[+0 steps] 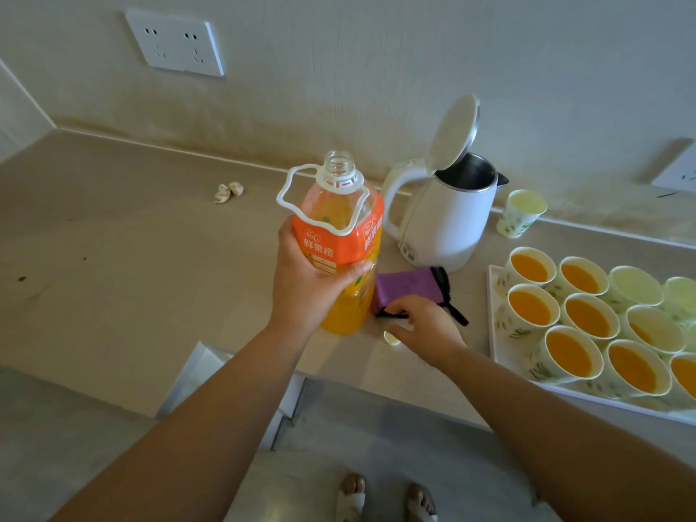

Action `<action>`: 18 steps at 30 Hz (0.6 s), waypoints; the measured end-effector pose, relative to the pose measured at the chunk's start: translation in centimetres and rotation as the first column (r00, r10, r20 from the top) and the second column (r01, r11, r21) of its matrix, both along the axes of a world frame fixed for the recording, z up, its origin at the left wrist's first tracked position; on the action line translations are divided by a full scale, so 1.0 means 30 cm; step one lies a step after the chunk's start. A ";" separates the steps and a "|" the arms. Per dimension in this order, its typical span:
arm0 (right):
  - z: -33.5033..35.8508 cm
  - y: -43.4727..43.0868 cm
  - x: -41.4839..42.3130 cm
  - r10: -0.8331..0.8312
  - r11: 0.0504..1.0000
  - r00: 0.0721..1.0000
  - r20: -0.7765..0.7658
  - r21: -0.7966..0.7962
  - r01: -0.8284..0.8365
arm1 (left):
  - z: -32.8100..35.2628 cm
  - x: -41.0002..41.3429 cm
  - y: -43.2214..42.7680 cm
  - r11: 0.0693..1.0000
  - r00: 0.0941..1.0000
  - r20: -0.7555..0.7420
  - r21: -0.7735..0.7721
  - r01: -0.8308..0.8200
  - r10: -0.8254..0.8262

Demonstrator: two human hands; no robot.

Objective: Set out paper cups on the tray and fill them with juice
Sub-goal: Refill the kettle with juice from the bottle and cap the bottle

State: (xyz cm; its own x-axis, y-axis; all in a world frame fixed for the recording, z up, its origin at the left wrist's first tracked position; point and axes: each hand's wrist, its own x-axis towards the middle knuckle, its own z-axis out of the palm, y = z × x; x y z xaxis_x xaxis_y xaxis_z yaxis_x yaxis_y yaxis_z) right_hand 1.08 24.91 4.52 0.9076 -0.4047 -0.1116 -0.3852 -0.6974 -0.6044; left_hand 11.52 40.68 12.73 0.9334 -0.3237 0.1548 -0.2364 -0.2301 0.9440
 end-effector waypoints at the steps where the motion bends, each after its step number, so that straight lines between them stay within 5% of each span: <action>1: 0.033 0.022 0.000 -0.040 0.998 0.996 0.073 0.046 0.037 | 0.003 -0.004 0.001 1.000 1.000 -0.002 0.002 -0.009 0.009; 5: 0.119 0.162 0.055 -0.122 0.944 0.972 0.203 0.327 0.050 | 0.004 -0.039 0.023 0.999 0.998 -0.042 -0.005 -0.037 0.037; 12: 0.134 0.304 0.179 -0.327 0.903 0.890 0.319 0.383 0.194 | 0.014 -0.097 0.099 0.990 0.994 -0.107 -0.141 -0.018 0.003; 18: 0.093 0.395 0.199 -0.466 0.851 0.751 0.468 0.468 0.236 | 0.008 -0.073 0.134 0.999 0.995 -0.095 -0.048 0.004 -0.009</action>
State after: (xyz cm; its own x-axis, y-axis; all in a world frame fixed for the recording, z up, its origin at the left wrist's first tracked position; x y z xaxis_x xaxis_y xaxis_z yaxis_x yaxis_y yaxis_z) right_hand 7.04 36.76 7.31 0.6547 -0.7405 0.1519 -0.0813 -0.2687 -0.9598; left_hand 9.33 44.70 12.97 0.9425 -0.3241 0.0811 -0.1466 -0.1832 0.9721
